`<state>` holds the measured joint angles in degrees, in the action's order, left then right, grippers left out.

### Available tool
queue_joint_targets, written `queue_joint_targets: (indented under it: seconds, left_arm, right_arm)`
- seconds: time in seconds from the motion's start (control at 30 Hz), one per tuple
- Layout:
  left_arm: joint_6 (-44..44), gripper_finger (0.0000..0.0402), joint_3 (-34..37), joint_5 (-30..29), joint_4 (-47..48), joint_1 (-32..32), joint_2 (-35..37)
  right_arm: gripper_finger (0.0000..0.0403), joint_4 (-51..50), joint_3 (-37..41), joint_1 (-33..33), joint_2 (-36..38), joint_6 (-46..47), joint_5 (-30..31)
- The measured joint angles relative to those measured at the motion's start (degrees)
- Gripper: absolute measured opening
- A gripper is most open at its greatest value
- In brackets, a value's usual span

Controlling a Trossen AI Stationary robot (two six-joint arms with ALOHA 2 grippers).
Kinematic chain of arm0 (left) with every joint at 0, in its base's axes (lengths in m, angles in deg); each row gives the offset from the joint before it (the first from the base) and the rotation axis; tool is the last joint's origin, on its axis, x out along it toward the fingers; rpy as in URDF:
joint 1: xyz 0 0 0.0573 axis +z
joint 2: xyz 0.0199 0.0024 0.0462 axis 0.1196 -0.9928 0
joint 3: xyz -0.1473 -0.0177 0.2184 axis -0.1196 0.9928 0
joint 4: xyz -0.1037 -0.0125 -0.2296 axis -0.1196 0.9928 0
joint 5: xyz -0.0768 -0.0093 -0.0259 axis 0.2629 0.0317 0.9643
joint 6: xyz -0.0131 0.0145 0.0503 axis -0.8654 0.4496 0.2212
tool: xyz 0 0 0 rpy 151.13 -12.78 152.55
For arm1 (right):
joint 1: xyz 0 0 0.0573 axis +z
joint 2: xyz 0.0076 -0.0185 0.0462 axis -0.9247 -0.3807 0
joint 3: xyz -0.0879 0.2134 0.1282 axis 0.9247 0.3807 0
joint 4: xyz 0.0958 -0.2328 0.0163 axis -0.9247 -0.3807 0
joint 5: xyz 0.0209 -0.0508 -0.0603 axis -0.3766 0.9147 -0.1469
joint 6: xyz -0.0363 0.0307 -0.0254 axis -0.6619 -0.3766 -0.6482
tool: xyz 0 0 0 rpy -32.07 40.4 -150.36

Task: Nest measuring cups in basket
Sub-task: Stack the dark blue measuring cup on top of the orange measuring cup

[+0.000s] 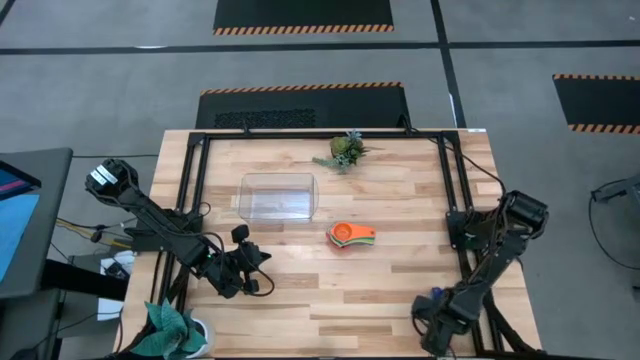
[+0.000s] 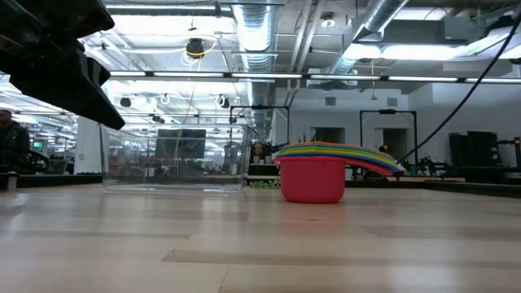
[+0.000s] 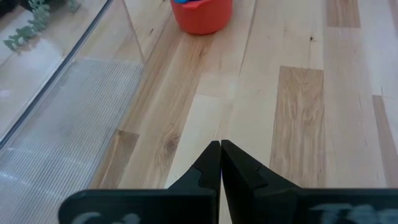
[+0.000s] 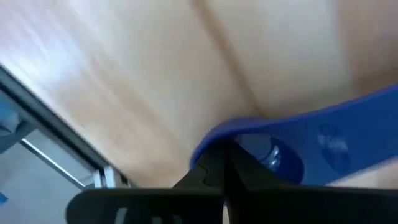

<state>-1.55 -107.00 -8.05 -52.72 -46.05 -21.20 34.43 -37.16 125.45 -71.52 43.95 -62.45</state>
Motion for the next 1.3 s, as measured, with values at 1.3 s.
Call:
queue_joint_targets:
  seconds: [1.3]
  left_arm:
    - [-3.58,0.0000,0.02,0.44,-0.39,0.00,0.00]
  right_arm:
    - [0.0012,15.61,-5.06,-31.16,3.58,-46.36,7.89]
